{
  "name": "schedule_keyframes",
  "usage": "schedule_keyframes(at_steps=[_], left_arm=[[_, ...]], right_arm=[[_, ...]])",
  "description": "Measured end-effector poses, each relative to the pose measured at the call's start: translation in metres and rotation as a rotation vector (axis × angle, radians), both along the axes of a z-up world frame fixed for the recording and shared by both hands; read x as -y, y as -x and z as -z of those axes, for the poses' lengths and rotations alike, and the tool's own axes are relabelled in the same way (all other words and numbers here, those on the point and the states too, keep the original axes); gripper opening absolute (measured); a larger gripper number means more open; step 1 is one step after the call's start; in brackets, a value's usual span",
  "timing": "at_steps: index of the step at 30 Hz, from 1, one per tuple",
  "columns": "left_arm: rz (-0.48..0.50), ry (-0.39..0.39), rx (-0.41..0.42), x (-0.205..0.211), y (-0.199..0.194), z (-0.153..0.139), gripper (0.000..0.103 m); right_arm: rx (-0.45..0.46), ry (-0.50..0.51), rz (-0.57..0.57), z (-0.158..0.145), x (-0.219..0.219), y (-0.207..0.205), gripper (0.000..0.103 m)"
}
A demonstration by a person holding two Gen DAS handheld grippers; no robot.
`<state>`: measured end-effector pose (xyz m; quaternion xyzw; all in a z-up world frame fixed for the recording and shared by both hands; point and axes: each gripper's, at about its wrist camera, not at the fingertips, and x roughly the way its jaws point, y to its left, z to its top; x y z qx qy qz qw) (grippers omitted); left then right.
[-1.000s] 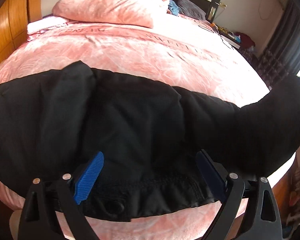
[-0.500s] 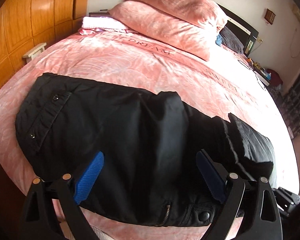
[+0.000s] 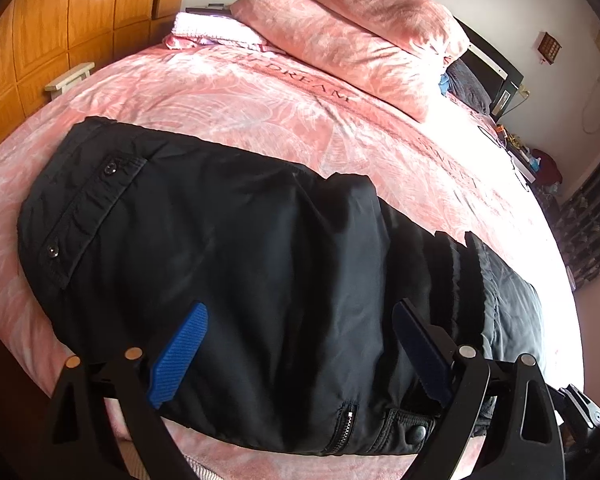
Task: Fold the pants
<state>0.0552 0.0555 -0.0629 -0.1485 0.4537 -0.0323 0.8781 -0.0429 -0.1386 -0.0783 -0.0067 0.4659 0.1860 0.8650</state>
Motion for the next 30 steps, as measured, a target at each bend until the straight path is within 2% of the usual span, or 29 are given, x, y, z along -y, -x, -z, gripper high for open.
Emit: schedule_keyframes(at_steps=[4,8,9,11,12,14,17,20,23,26,28,30], left_arm=[[0.012,-0.048,-0.008,0.004,0.0,-0.001,0.094],[0.04,-0.101,-0.02,0.01,-0.001,0.001,0.094],[0.047,-0.108,-0.025,0.011,-0.001,0.002,0.095],[0.062,-0.131,-0.041,0.012,-0.003,0.005,0.095],[0.069,-0.146,-0.051,0.011,-0.004,0.006,0.095],[0.078,-0.168,-0.062,0.009,-0.004,0.008,0.095],[0.083,-0.198,-0.058,0.002,-0.003,0.006,0.095],[0.066,-0.21,-0.053,-0.008,-0.004,0.003,0.095],[0.038,-0.196,-0.054,-0.019,-0.004,0.001,0.096],[0.026,-0.191,-0.061,-0.024,-0.003,0.002,0.096],[0.023,-0.197,-0.067,-0.026,-0.004,0.004,0.096],[0.026,-0.205,-0.076,-0.025,-0.005,0.006,0.096]], right_arm=[[-0.02,0.054,0.008,0.009,-0.015,-0.011,0.068],[-0.068,0.056,0.048,0.022,-0.011,-0.021,0.051],[-0.083,0.031,0.05,0.026,-0.008,-0.023,0.036],[-0.108,-0.005,0.06,0.031,-0.002,-0.027,0.016],[-0.112,-0.024,0.064,0.032,0.0,-0.028,0.011],[-0.119,-0.063,0.055,0.029,0.003,-0.029,0.009],[-0.092,-0.153,-0.001,0.011,0.0,-0.023,0.008],[-0.062,-0.147,-0.097,-0.001,-0.023,-0.016,0.008],[-0.106,-0.104,-0.181,0.015,-0.051,-0.016,0.007],[-0.121,-0.069,-0.191,0.034,-0.059,-0.017,0.008],[-0.128,-0.11,-0.189,0.032,-0.054,-0.017,0.017],[-0.136,-0.159,-0.199,0.026,-0.047,-0.011,0.044]])
